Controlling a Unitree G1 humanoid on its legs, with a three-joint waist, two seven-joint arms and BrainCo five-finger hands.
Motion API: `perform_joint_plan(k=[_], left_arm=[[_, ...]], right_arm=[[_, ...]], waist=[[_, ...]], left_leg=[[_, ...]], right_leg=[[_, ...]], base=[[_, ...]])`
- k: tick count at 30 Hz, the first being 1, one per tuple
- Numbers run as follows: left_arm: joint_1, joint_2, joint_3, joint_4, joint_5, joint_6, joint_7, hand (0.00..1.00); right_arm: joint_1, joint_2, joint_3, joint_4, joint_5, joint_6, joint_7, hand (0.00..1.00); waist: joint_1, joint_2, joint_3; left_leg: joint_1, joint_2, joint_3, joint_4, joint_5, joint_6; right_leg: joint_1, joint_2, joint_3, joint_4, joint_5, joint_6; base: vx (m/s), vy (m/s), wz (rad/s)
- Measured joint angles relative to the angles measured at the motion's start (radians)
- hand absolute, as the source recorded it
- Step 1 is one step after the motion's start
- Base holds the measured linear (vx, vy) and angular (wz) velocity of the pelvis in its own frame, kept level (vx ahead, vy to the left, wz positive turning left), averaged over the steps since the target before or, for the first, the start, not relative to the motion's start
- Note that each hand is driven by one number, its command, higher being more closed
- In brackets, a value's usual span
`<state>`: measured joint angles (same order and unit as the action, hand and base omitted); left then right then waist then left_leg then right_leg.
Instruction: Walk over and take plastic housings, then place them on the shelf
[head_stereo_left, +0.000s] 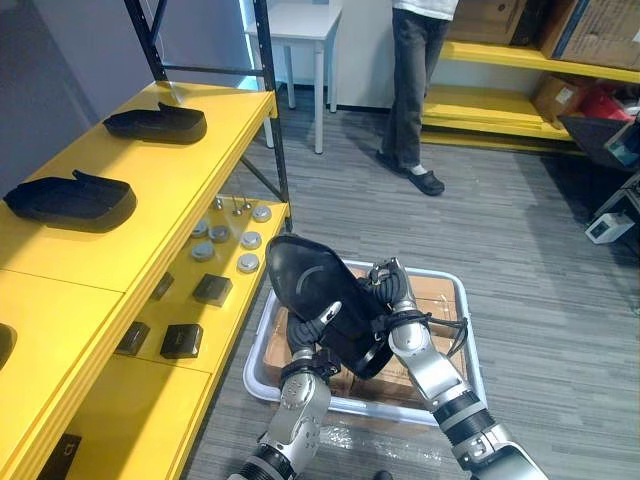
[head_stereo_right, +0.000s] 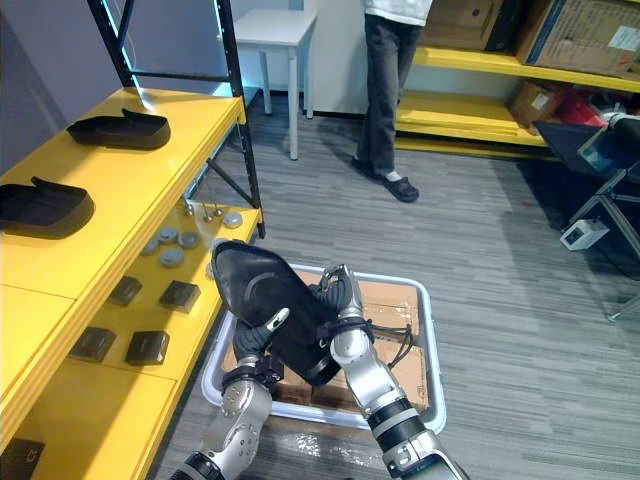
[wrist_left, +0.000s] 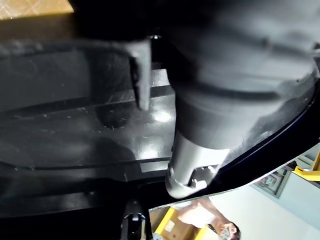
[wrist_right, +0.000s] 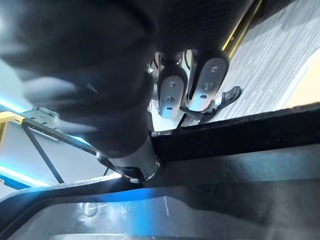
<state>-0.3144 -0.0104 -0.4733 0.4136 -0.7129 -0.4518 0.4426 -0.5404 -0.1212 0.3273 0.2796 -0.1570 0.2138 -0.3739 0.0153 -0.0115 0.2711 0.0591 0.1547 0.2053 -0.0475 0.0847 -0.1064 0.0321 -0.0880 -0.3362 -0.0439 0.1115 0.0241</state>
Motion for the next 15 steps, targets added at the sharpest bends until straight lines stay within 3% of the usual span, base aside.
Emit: perform_joint_plan(k=[4,7,15], left_arm=[[0.000,0.004,-0.003,0.001,-0.120,-0.062,-0.080,1.00],[0.000,0.008,-0.004,-0.005,-0.130,-0.081,-0.126,1.00],[0.147,0.032,0.023,-0.271,-0.103,-0.053,-0.135,1.00]], right_arm=[[0.008,-0.006,0.011,-0.070,0.030,-0.022,0.001,1.00],[0.036,-0.027,0.013,-0.130,0.034,-0.048,0.004,1.00],[0.211,-0.065,0.043,-0.420,0.117,-0.172,0.024,1.00]], waist=[[0.000,0.000,-0.015],[0.001,-0.002,-0.035],[0.000,-0.001,-0.079]], left_leg=[[-0.002,0.005,0.003,0.000,-0.002,-0.004],[0.000,0.003,-0.003,0.000,-0.005,-0.007],[0.000,-0.003,-0.039,0.001,-0.011,-0.015]], right_leg=[[0.004,0.009,0.000,-0.020,0.008,-0.004],[0.020,0.009,-0.005,-0.037,0.011,-0.001],[0.041,0.004,-0.049,-0.038,0.001,0.004]], base=[[0.00,-0.004,-0.02],[0.02,0.008,0.06],[0.01,0.015,0.15]])
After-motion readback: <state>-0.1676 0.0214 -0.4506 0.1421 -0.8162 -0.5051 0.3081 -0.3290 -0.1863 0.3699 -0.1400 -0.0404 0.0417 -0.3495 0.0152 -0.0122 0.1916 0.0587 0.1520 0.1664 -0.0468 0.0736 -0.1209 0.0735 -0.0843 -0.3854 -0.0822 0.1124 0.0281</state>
